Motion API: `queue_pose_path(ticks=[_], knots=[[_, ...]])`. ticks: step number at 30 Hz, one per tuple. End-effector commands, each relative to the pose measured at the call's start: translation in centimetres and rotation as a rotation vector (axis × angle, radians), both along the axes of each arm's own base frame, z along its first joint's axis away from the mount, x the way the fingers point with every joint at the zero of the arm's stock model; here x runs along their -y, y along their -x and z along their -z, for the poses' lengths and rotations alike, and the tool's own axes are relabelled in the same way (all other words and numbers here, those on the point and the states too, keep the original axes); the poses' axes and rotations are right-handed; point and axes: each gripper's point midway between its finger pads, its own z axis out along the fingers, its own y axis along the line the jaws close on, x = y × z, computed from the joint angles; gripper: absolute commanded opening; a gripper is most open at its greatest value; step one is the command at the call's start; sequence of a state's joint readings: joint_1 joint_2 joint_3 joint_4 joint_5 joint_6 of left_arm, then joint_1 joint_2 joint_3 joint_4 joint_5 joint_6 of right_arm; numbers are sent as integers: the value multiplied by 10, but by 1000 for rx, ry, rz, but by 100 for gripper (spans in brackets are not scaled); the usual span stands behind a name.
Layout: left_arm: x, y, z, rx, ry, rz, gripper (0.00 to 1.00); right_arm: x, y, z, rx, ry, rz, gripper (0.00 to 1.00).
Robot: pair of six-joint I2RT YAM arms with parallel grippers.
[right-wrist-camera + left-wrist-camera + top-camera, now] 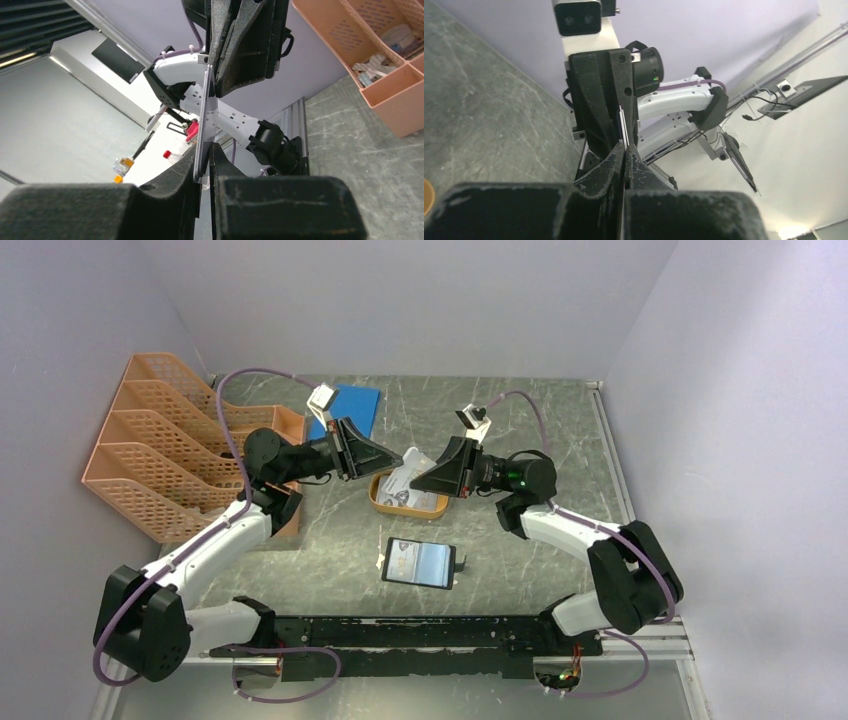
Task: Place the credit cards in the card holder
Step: Pick up the credit card from the storage box.
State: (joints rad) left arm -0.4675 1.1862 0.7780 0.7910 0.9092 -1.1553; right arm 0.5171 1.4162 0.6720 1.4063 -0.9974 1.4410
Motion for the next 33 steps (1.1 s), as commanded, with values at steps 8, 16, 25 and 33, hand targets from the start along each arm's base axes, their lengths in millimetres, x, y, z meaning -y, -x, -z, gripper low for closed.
queue_pose_path(ticks=[8,16,25,33], knots=[[-5,-40,25,-68,-47,-161,5,10,-30,16,-78,-9,128,14],[-7,-58,41,-124,-52,-206,5,16,-47,31,-136,10,177,13],[-10,-74,57,-181,-53,-242,5,22,-62,52,-197,46,228,10],[-15,-82,65,-205,-52,-264,5,24,-68,65,-221,74,254,0]])
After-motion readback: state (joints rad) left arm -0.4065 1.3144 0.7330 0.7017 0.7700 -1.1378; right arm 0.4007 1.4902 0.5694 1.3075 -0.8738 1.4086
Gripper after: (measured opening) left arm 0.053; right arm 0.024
